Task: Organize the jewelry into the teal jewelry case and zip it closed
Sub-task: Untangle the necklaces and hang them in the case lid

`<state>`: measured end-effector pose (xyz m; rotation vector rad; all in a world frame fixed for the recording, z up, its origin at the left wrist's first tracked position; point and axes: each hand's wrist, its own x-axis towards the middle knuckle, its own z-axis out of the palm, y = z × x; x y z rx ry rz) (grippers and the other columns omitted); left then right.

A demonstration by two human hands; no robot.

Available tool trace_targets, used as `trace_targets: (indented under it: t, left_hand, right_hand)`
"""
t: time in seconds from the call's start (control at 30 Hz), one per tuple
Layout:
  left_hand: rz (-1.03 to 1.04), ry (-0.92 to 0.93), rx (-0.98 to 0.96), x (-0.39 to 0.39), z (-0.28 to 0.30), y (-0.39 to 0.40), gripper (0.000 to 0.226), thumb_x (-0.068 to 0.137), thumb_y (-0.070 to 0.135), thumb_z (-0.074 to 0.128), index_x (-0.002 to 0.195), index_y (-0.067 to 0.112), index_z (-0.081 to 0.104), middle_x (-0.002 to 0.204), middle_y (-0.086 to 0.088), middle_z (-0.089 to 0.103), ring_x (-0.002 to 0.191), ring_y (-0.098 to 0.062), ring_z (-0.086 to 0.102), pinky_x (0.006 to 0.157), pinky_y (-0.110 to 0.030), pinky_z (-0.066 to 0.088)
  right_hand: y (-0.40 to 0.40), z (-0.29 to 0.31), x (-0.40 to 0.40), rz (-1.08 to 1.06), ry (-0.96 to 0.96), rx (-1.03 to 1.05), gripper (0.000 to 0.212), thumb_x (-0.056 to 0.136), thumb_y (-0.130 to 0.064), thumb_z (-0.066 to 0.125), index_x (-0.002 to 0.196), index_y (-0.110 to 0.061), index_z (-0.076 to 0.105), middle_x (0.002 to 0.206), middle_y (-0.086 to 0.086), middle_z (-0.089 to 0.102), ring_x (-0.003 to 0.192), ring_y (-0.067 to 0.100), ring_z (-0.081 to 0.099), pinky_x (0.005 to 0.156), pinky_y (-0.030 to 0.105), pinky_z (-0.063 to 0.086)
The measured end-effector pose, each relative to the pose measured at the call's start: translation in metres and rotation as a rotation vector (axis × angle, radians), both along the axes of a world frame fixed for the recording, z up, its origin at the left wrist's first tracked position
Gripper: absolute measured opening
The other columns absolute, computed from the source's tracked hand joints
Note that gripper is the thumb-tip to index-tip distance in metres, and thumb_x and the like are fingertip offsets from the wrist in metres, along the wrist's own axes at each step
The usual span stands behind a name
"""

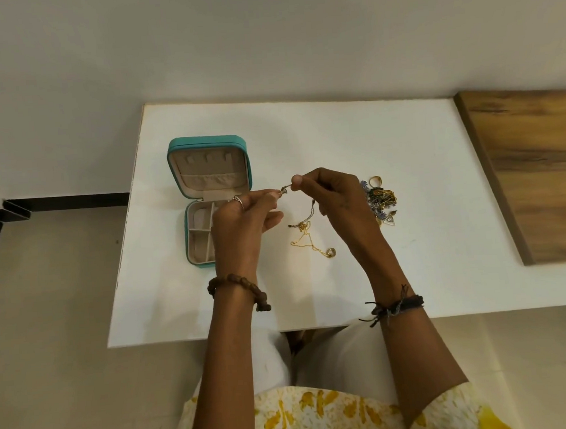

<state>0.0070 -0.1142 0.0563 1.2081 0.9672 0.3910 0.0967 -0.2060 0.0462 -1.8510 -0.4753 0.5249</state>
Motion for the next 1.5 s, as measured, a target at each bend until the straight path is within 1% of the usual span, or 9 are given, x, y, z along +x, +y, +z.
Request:
trace_targets:
  t: [0.1, 0.27, 0.4, 0.57, 0.7, 0.9, 1.07, 1.33, 1.5]
  left_hand:
    - [0.015, -0.078, -0.231, 0.0, 0.004, 0.001, 0.012, 0.087, 0.011, 0.057, 0.078, 0.014, 0.064, 0.075, -0.003, 0.062, 0.063, -0.013, 0.064, 0.054, -0.014, 0.053]
    - [0.04, -0.108, -0.285, 0.002, 0.0, 0.001, 0.01, 0.087, 0.013, 0.057, 0.081, 0.015, 0.064, 0.079, -0.001, 0.063, 0.068, -0.013, 0.062, 0.056, -0.016, 0.054]
    - [0.093, -0.105, -0.246, 0.002, -0.004, 0.0, 0.006, 0.086, 0.013, 0.059, 0.082, 0.014, 0.064, 0.077, -0.001, 0.064, 0.065, -0.012, 0.063, 0.054, -0.016, 0.054]
    - [0.13, -0.156, -0.279, 0.002, -0.004, 0.0, 0.004, 0.084, 0.011, 0.062, 0.084, 0.01, 0.066, 0.068, 0.002, 0.068, 0.057, -0.009, 0.066, 0.053, -0.016, 0.054]
    - [0.17, -0.169, -0.259, 0.002, -0.007, 0.001, 0.003, 0.083, 0.011, 0.063, 0.082, 0.01, 0.065, 0.056, 0.009, 0.069, 0.053, -0.007, 0.066, 0.051, -0.016, 0.053]
    - [0.185, -0.115, -0.13, 0.003, -0.012, -0.001, 0.004, 0.084, 0.011, 0.062, 0.08, 0.013, 0.063, 0.075, -0.001, 0.065, 0.051, -0.004, 0.064, 0.049, -0.014, 0.051]
    - [0.158, -0.116, -0.12, 0.004, -0.014, -0.004, 0.009, 0.082, 0.007, 0.063, 0.076, 0.013, 0.061, 0.069, 0.002, 0.065, 0.05, -0.004, 0.064, 0.05, -0.016, 0.053]
    - [-0.038, 0.028, -0.04, -0.002, -0.02, -0.02, 0.005, 0.083, 0.011, 0.064, 0.084, 0.007, 0.063, 0.066, -0.003, 0.064, 0.043, -0.004, 0.059, 0.049, -0.017, 0.054]
    - [-0.039, 0.014, -0.196, -0.015, -0.018, -0.019, 0.008, 0.083, 0.01, 0.062, 0.075, 0.009, 0.061, 0.063, -0.006, 0.059, 0.039, -0.004, 0.057, 0.043, -0.016, 0.05]
  right_hand:
    - [0.0, 0.003, 0.001, -0.009, 0.052, 0.012, 0.022, 0.089, -0.028, 0.059, 0.072, -0.015, 0.065, 0.048, -0.017, 0.052, 0.048, 0.001, 0.043, 0.055, 0.008, 0.034]
    - [0.0, -0.001, 0.003, -0.007, 0.094, -0.017, 0.04, 0.09, -0.037, 0.055, 0.055, -0.019, 0.054, 0.057, 0.002, 0.043, 0.056, 0.011, 0.038, 0.064, 0.031, 0.033]
    - [0.0, 0.002, 0.004, -0.057, 0.158, -0.011, 0.048, 0.088, -0.039, 0.058, 0.044, -0.024, 0.046, 0.052, -0.002, 0.04, 0.054, 0.014, 0.035, 0.062, 0.032, 0.032]
    - [-0.004, 0.006, 0.006, -0.019, 0.194, 0.02, 0.015, 0.083, -0.025, 0.066, 0.074, -0.014, 0.068, 0.056, -0.013, 0.057, 0.049, 0.0, 0.045, 0.055, 0.014, 0.034]
    - [-0.006, 0.007, 0.006, -0.001, 0.143, 0.044, 0.01, 0.082, -0.017, 0.068, 0.081, -0.007, 0.071, 0.067, -0.003, 0.062, 0.05, -0.007, 0.05, 0.051, 0.004, 0.034]
    - [-0.005, 0.006, 0.006, -0.008, 0.126, -0.012, 0.025, 0.083, -0.03, 0.066, 0.061, -0.019, 0.066, 0.048, -0.007, 0.044, 0.048, 0.005, 0.033, 0.054, 0.014, 0.03]
    - [-0.002, 0.009, 0.01, -0.002, 0.161, 0.071, 0.01, 0.086, -0.02, 0.063, 0.079, -0.018, 0.07, 0.051, -0.019, 0.057, 0.051, 0.002, 0.038, 0.054, 0.018, 0.031]
    - [0.005, 0.009, 0.019, 0.076, -0.062, -0.062, 0.009, 0.083, -0.017, 0.068, 0.08, -0.008, 0.068, 0.068, -0.002, 0.06, 0.046, 0.004, 0.051, 0.049, 0.018, 0.047]
    - [0.015, 0.019, 0.047, 0.249, -0.327, -0.264, 0.004, 0.082, -0.004, 0.066, 0.083, -0.005, 0.07, 0.084, 0.011, 0.059, 0.066, 0.02, 0.063, 0.062, 0.025, 0.056]
